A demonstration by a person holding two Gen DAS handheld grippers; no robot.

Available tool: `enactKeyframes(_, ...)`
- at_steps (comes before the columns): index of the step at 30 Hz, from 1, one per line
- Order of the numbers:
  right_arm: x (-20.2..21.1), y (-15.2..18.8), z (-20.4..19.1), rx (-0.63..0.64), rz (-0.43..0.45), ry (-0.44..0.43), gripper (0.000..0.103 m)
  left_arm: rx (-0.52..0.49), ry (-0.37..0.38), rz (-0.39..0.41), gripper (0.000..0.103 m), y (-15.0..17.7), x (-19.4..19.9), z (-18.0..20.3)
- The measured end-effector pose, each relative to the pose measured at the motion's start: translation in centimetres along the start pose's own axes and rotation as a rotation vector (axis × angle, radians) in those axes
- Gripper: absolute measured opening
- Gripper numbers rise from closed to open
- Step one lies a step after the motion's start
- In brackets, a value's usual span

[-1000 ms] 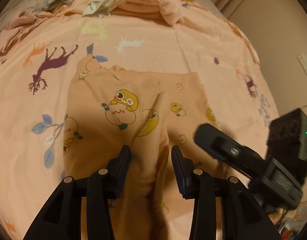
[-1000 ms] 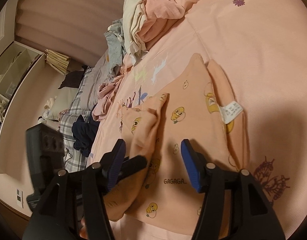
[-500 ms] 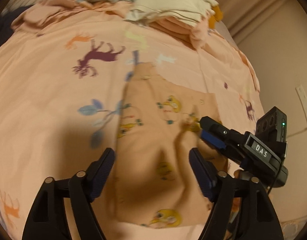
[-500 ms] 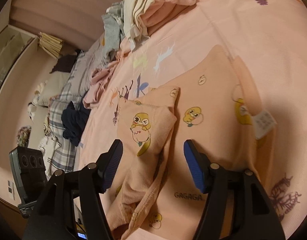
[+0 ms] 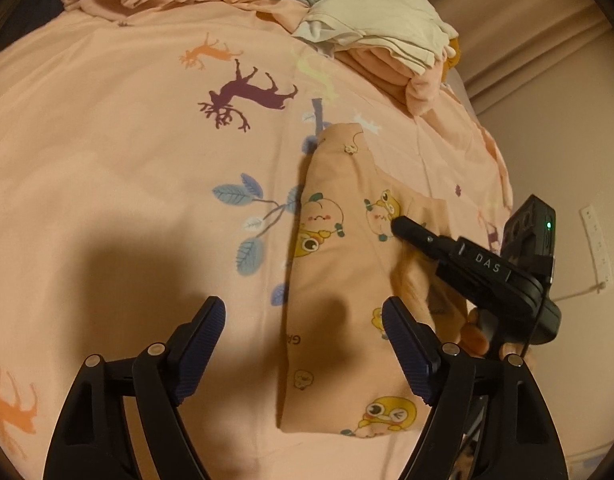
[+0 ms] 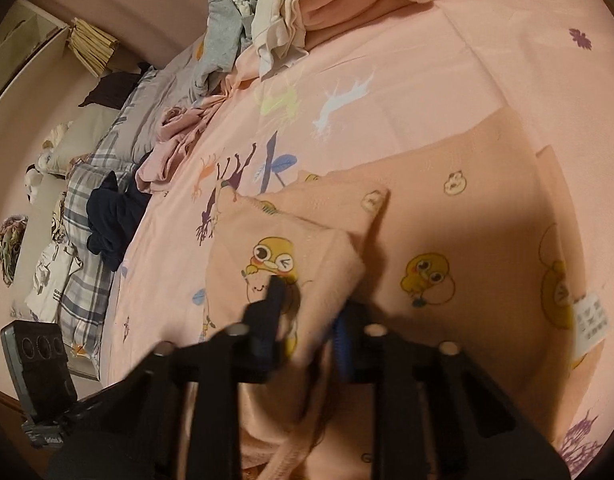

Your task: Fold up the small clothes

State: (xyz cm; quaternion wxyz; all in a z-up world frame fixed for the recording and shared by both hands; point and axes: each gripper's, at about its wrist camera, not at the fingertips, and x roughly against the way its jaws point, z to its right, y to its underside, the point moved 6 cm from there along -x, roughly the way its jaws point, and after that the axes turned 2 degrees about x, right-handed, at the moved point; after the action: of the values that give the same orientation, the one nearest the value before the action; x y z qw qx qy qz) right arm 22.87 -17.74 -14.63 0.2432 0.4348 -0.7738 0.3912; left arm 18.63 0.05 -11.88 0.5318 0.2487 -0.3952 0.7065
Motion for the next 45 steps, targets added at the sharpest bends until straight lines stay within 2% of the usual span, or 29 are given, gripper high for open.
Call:
enactKeyframes(1,0.2,-0.1,0.0,0.004,0.006,-0.003,0.010,0.004,0.006,-0.003,0.080,0.0,-0.1,-0.1)
enactKeyframes(5,2.1,-0.7,-0.1,0.026,0.047,-0.021,0.009,-0.008,0.007,0.001,0.080,0.0,-0.2,0.1)
enactKeyframes(11,5.9,-2.2,0.5,0.074,0.108,0.025,0.009,-0.044,0.031,-0.026,0.080,0.1,-0.9,1.9)
enactKeyframes(17,7.7,-3.0,3.0,0.040,0.136,0.064,0.009,-0.086,0.050,-0.055,0.080,0.4,-2.2,4.2)
enactKeyframes(28,8.1,-3.0,4.9,0.003,0.155,0.068,0.008,-0.181,0.046,-0.071,0.080,0.7,-3.7,8.1)
enactKeyframes(31,8.3,-3.3,4.8,0.012,0.172,0.075,0.008,-0.207,0.017,-0.062,0.080,0.7,-4.1,8.6)
enactKeyframes(45,9.3,-4.3,5.8,0.001,0.183,0.107,0.008,-0.233,-0.010,-0.067,0.080,0.7,-4.8,8.7)
